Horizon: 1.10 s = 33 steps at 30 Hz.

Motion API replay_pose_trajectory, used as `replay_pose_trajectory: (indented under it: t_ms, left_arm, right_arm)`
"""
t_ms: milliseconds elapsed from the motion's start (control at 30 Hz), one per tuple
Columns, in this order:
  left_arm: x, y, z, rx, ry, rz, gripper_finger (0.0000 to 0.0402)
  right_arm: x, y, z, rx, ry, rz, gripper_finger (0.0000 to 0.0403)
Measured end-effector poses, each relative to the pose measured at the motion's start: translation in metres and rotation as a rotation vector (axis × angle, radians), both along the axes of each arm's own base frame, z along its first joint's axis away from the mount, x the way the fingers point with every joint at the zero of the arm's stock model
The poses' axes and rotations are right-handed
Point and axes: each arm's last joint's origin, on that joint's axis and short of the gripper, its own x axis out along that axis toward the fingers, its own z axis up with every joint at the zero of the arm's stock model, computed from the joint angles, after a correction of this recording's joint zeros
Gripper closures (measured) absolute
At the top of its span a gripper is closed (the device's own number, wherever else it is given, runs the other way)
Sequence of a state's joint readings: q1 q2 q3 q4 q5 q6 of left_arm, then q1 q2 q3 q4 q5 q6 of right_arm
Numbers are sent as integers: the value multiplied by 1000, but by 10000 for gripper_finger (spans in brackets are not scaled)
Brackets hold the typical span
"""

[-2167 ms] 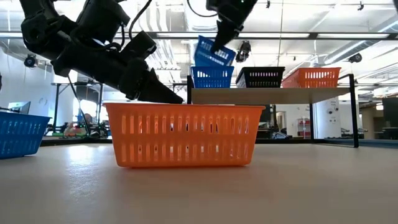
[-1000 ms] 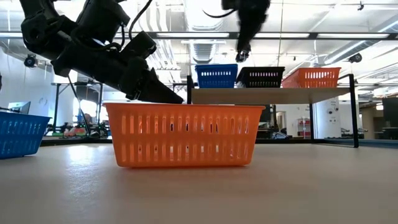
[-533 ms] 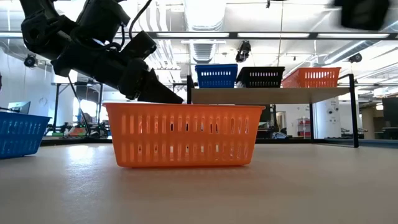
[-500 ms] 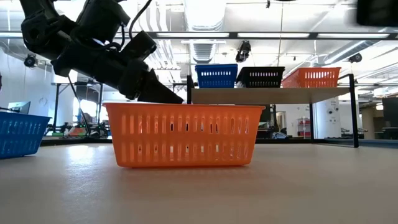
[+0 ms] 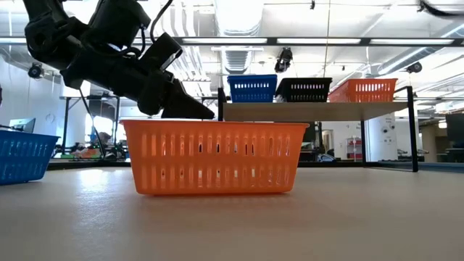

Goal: Stack baskets on shelf by color
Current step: Stack the black bin on top of the black bins on the shelf

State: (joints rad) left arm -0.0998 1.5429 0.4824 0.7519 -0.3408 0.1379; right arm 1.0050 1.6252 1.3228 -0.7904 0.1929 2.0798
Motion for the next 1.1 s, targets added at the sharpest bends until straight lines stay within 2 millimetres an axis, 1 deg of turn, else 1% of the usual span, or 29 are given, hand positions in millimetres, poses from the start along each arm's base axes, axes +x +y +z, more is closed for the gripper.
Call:
replay_pose_trajectory:
  t_ms: [67,167,267,367,467,567,700,867,967,1067,1100]
  left_arm:
    - [0,0,0,0,-7,0,217]
    - [2,0,-2,3,-17,-1,217]
    - [5,0,-7,0,-31,0,217]
    - [9,-1,-15,-4,-31,-4,217]
    - [11,-1,-21,-7,-41,-6,217]
    - [13,-1,-26,-7,-33,-8,217]
    - [14,-2,-26,-14,-41,-24,217]
    - [14,-2,-27,-15,-36,-27,217]
    - [14,-2,-27,-17,-35,-33,217]
    - [14,-3,-27,-22,-37,-48,217]
    - [14,-3,-27,-24,-40,-50,217]
  right_arm:
    - [2,8,-2,63,106,-12,378]
    - [4,15,-5,81,172,-6,348]
    - [7,15,-4,61,227,-6,308]
    - [6,14,-12,37,319,3,264]
    - [6,15,-18,31,344,6,231]
    - [7,17,-21,39,326,42,221]
    - [6,16,-37,-10,351,72,238]
    - [4,15,-60,-59,429,161,282]
    - [7,14,-64,-81,406,238,324]
    - [13,9,-64,-122,367,328,376]
    - [16,6,-62,-153,332,364,384]
